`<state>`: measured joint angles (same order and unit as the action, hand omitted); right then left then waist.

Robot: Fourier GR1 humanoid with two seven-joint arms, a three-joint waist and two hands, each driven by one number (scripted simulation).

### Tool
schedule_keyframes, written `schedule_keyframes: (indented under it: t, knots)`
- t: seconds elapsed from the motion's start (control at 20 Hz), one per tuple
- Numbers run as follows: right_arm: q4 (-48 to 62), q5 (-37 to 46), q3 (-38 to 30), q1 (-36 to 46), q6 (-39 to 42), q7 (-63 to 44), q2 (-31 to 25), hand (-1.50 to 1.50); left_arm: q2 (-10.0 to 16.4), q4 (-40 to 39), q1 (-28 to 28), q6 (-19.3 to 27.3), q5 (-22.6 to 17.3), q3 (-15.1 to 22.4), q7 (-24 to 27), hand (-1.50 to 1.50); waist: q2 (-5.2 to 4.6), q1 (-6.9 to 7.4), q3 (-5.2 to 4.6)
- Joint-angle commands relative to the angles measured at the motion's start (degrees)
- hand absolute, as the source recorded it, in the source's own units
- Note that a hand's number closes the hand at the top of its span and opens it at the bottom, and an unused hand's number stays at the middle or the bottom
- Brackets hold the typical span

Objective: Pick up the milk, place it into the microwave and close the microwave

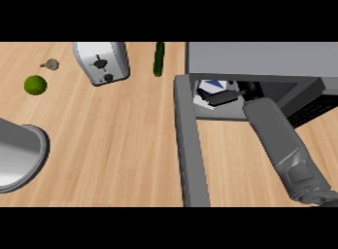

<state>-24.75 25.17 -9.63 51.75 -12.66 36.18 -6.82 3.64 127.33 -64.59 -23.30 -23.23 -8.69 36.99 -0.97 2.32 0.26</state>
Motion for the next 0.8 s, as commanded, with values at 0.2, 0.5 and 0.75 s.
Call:
schedule_keyframes:
  t: [0.2, 0.5, 0.75]
  knots:
    - [9.43, 1.60, -3.07, 7.36, -9.71, -4.21, -3.49, 1.50, 2.62, -2.73, 4.57, -1.20, -1.22, -1.80, -2.04, -1.50, -1.15, 2.51, -0.16]
    - [11.16, -1.74, -7.92, 8.22, -16.18, -4.44, -3.43, -1.50, 2.92, -3.74, 6.12, -0.94, -0.90, -2.03, -2.96, -1.50, -1.58, 3.77, -0.06]
    - [13.78, 2.64, -5.05, 8.31, -22.20, -2.99, -4.79, -1.50, 3.91, -5.58, 10.62, 0.09, 0.50, -2.77, -3.33, -1.50, -2.45, 4.92, -0.11]
